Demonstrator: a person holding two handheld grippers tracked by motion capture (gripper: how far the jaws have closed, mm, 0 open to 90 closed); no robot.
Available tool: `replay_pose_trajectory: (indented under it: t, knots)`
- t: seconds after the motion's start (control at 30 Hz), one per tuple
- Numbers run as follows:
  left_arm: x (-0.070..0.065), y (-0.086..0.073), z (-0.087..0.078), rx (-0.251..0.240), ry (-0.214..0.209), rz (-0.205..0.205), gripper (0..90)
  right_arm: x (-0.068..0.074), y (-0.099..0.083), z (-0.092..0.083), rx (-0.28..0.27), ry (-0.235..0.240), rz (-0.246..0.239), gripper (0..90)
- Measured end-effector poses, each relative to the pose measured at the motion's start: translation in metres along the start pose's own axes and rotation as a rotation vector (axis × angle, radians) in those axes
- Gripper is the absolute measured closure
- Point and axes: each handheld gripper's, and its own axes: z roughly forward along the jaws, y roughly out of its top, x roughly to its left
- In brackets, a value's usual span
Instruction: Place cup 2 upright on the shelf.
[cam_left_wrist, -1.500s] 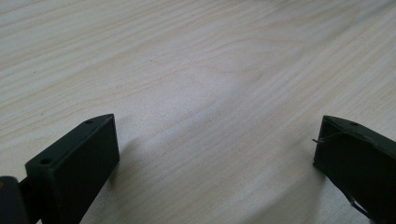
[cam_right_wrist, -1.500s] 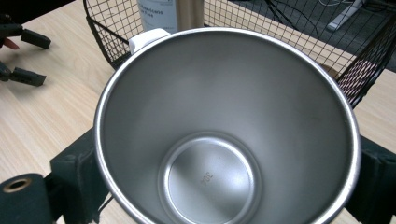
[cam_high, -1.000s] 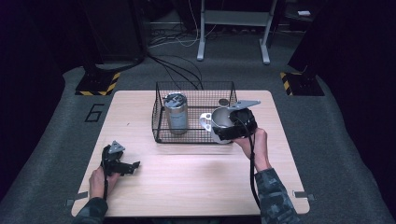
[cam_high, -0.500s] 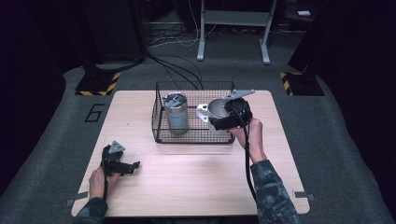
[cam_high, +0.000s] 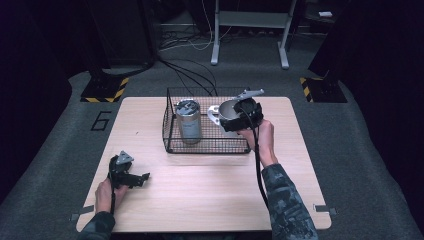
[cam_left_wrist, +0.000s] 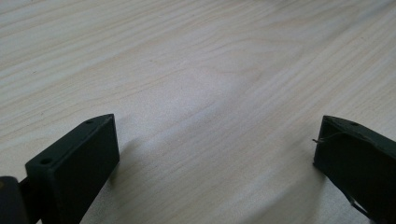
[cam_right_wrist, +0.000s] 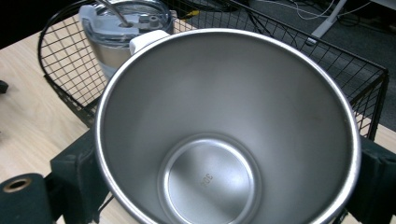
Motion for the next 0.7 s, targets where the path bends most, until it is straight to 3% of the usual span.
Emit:
replay_pose_trajectory:
  t: [0.43,0.47,0.6,0.7]
  knots:
    - [0.0,0.0,0.0,0.0,0.0,0.0,0.0,-0.008,0.007,0.025,0.036,-0.032,0.033,7.1]
    - [0.0,0.0,0.0,0.0,0.0,0.001,0.0,-0.009,0.008,0.027,0.038,-0.033,0.013,7.2]
    - [0.0,0.0,0.0,0.0,0.0,0.001,0.0,-0.01,0.008,0.036,0.043,-0.041,0.019,7.1]
    - [0.0,0.0,0.0,0.001,0.0,0.001,0.0,-0.01,0.008,0.04,0.055,-0.047,0.047,7.1]
